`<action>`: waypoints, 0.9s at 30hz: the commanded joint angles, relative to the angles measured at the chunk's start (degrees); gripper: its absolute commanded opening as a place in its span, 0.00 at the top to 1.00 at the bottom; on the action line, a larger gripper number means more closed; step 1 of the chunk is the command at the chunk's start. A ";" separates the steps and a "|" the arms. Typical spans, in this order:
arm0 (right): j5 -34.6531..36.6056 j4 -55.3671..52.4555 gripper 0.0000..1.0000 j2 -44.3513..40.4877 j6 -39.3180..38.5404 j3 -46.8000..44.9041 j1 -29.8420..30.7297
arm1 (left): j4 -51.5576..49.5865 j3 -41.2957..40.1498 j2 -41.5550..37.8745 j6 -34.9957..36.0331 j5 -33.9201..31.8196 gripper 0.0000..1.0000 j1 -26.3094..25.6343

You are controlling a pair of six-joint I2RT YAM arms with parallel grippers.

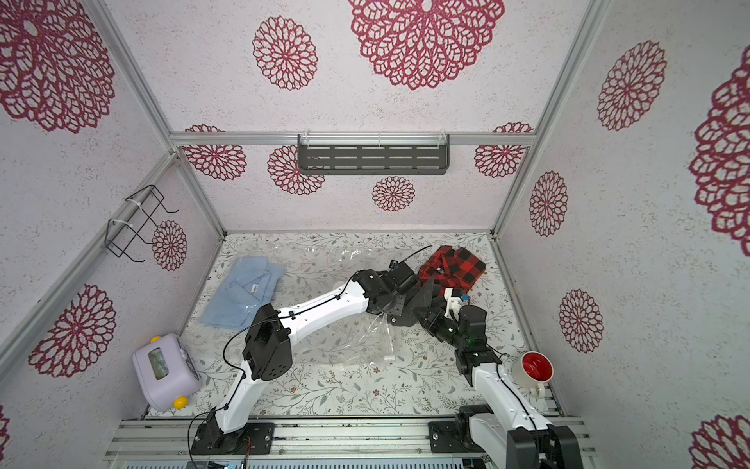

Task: Place the folded shirt into the vacuum bag
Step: Place the shirt in the vacuum bag.

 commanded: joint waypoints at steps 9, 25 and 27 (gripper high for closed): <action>2.43 2.89 1.00 3.21 2.09 11.34 0.81 | 8.45 -9.42 -5.71 -3.21 1.70 1.00 -0.75; 8.55 2.86 1.00 -5.35 7.45 -0.72 11.71 | 10.31 -11.35 -9.78 -3.34 -0.27 1.00 1.19; 9.18 1.84 1.00 -7.00 8.21 -2.68 13.05 | 10.41 -11.21 -9.86 -3.21 -0.02 1.00 1.23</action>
